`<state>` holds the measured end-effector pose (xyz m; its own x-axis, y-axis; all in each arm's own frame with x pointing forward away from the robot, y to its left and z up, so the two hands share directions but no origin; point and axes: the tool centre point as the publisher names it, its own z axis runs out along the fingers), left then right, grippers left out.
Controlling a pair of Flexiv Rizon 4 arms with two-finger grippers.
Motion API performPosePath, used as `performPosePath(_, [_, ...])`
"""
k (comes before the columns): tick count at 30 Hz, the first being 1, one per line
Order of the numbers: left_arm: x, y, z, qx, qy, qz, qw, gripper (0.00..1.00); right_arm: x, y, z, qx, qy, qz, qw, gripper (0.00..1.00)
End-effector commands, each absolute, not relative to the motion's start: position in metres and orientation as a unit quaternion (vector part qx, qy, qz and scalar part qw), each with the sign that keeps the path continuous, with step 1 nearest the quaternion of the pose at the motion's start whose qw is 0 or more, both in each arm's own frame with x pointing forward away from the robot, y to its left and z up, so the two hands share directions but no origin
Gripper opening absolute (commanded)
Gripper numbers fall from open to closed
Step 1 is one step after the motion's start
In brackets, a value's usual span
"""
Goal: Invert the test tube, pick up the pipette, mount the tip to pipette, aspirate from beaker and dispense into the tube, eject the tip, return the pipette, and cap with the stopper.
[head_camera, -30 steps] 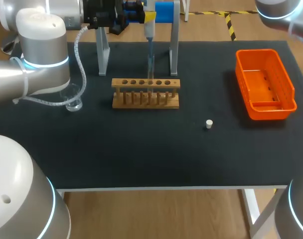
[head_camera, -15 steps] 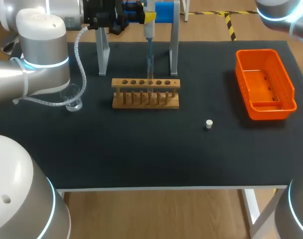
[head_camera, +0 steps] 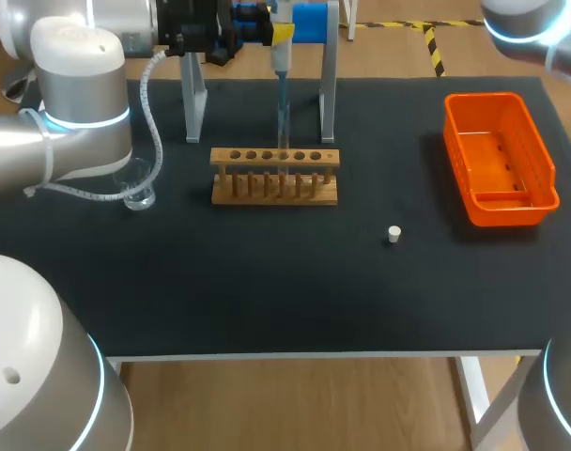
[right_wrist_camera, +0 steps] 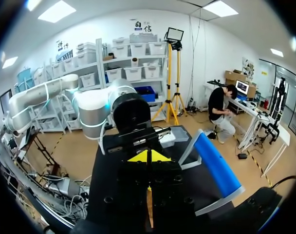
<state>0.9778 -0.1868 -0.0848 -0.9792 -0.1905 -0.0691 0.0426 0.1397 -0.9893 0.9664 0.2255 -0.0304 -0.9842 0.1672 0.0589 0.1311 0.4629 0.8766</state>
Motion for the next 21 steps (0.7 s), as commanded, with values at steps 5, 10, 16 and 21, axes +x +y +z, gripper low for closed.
performPosePath(5, [0.979, -0.188, -0.081, -0.049, 0.749, -0.655, 0.089, 0.00, 0.964, 0.223, -0.040, 0.091, 0.856, 0.508, 0.013, 0.00])
performPosePath(10, [0.979, -0.188, -0.081, -0.049, 0.749, -0.655, 0.089, 0.00, 0.964, 0.223, -0.040, 0.091, 0.857, 0.508, 0.012, 0.00])
performPosePath(16, [0.979, -0.188, -0.081, -0.049, 0.749, -0.655, 0.089, 0.00, 0.967, 0.223, -0.019, 0.077, 0.847, 0.526, 0.026, 0.00])
performPosePath(21, [0.979, -0.188, -0.081, -0.049, 0.749, -0.655, 0.089, 0.00, 0.963, 0.214, -0.001, 0.076, 0.833, 0.547, 0.037, 1.00])
